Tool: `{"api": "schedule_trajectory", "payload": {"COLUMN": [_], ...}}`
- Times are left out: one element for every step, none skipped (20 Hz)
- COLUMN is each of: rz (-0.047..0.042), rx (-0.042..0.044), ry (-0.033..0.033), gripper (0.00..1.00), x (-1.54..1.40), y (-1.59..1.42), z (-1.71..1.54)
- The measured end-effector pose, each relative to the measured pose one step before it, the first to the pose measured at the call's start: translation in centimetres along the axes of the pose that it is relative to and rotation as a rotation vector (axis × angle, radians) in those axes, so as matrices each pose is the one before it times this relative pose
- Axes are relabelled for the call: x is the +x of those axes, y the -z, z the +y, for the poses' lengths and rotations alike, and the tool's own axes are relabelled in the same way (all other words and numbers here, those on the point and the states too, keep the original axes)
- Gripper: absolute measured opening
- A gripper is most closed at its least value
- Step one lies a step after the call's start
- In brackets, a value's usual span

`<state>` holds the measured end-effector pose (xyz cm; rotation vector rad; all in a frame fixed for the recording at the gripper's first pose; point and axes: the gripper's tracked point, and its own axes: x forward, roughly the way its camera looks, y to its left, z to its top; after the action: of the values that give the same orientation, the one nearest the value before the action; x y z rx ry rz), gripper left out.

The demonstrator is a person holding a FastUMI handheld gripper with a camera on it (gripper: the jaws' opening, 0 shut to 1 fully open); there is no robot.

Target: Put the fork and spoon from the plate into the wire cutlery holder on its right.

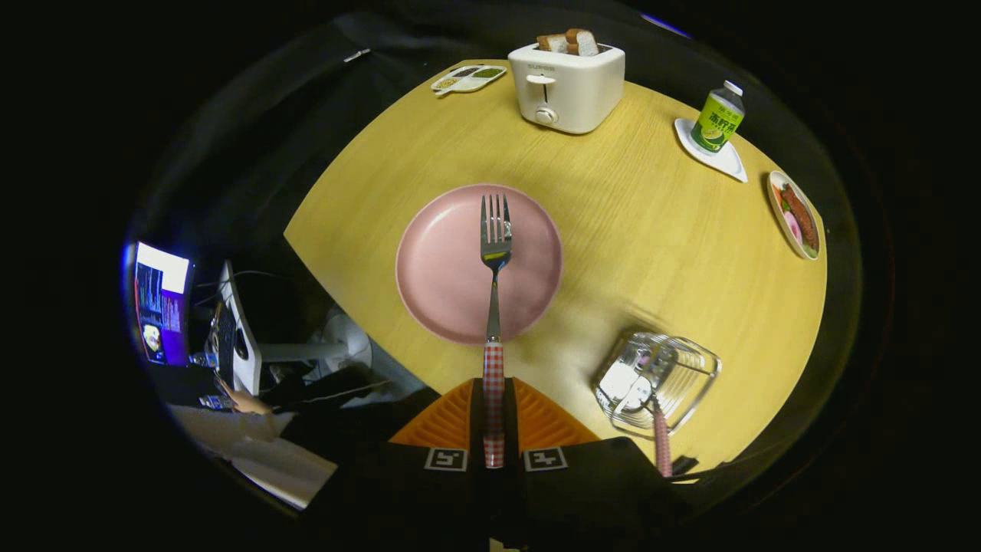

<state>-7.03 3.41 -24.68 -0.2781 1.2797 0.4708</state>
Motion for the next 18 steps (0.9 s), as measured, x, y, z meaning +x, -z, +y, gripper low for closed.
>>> {"api": "schedule_trajectory", "payload": {"rz": [0.02291, 0.0356, 0.03633, 0.03478, 0.03716, 0.03698, 0.0333, 0.03106, 0.03116, 0.02908, 0.02981, 0.0311, 0.0258, 0.027, 0.01971, 0.01292, 0.01451, 0.01305], "rx": [-0.00851, -0.00543, -0.00099, -0.00008, -0.00268, -0.00434, -0.00455, -0.00328, -0.00093, 0.00471, 0.0097, 0.00777, 0.00641, 0.00252, 0.00002, 0.00192, 0.00357, 0.00646], "ry": [0.00783, 0.00763, 0.00524, 0.0052, 0.00615, 0.01023, 0.01031, 0.00809, 0.00444, 0.00149, -0.00206, -0.01047, -0.01116, -0.00596, -0.0031, 0.0005, -0.0038, -0.00779], "gripper": [0.12, 0.12, 0.12, 0.12, 0.12, 0.12, 0.12, 0.12, 0.12, 0.12, 0.12, 0.12, 0.12, 0.12, 0.12, 0.12, 0.12, 0.11], "x": [-1.107, -1.162, -1.115, -0.9, -0.656, -0.422, -0.222, -0.09, 0.019, 0.294, 0.534, 0.533, 0.532, 0.581, 0.491, 0.296, 0.188, 0.029], "y": [0.712, 1.013, 1.122, 1.121, 1.046, 1.045, 0.795, 0.737, 0.796, 0.555, 0.295, 0.317, 0.131, 0.11, 0.089, -0.29, -0.202, -0.22], "z": [-0.972, -1.169, -1.009, -0.942, -0.965, -1.007, -0.865, -0.976, -0.803, -0.74, -0.493, -0.238, -0.336, -0.338, -0.447, -0.361, -0.295, -0.261]}}
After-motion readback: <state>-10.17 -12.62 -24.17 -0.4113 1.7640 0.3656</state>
